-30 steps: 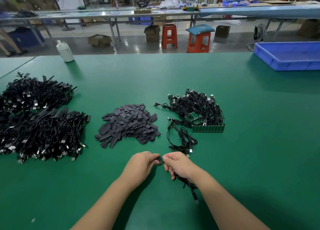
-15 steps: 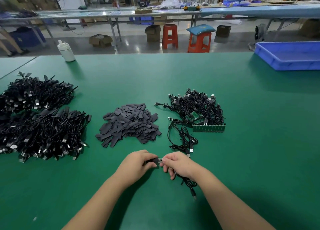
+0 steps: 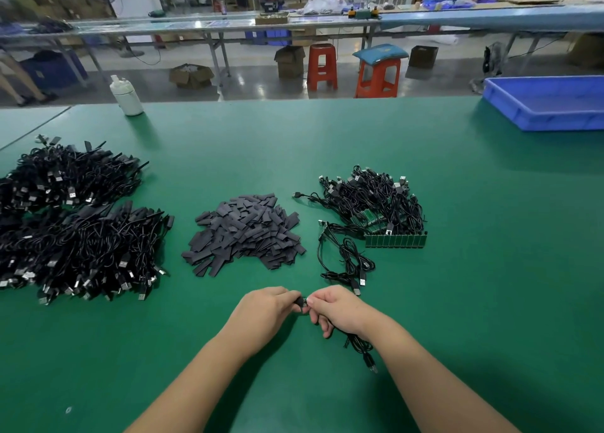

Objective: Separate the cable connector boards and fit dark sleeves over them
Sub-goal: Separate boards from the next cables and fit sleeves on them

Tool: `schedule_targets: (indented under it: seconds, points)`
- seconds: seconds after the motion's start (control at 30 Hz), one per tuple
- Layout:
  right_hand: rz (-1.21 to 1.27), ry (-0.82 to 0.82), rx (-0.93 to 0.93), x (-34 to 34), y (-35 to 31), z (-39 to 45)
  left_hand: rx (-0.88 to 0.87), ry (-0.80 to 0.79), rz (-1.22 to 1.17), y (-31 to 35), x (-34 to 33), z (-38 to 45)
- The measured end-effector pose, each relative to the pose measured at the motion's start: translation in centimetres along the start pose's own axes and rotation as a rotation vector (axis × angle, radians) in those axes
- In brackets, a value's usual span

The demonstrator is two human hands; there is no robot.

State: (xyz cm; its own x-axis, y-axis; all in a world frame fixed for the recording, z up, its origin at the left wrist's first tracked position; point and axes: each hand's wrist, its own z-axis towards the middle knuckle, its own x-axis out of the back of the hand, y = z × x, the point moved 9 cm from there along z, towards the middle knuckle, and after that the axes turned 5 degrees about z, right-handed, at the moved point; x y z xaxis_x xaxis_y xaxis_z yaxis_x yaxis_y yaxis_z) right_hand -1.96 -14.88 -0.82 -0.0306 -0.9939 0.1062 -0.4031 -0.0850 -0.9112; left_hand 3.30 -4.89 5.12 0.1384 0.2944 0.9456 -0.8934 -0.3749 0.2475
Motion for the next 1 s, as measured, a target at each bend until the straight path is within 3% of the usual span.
schedule_targets:
  seconds: [0.17, 0.37, 0.7, 1.0]
  points:
    - [-0.046, 0.003, 0.006, 0.0, -0.5, -0.4, -0.004, -0.039, 0.048, 0.5, -0.6, 0.3]
    - [-0.056, 0.022, 0.001, 0.0, -0.4, -0.3, 0.031, -0.145, 0.318, 0.2, -1.4, 0.6]
    - [-0.087, 0.012, -0.006, -0.2, -0.6, -0.3, 0.039, -0.097, 0.152, 0.8, -1.7, -0.2]
    - [-0.074, 0.016, 0.022, -0.2, -1.0, -0.6, 0.099, -0.277, 0.272, 0.8, -3.4, 1.2]
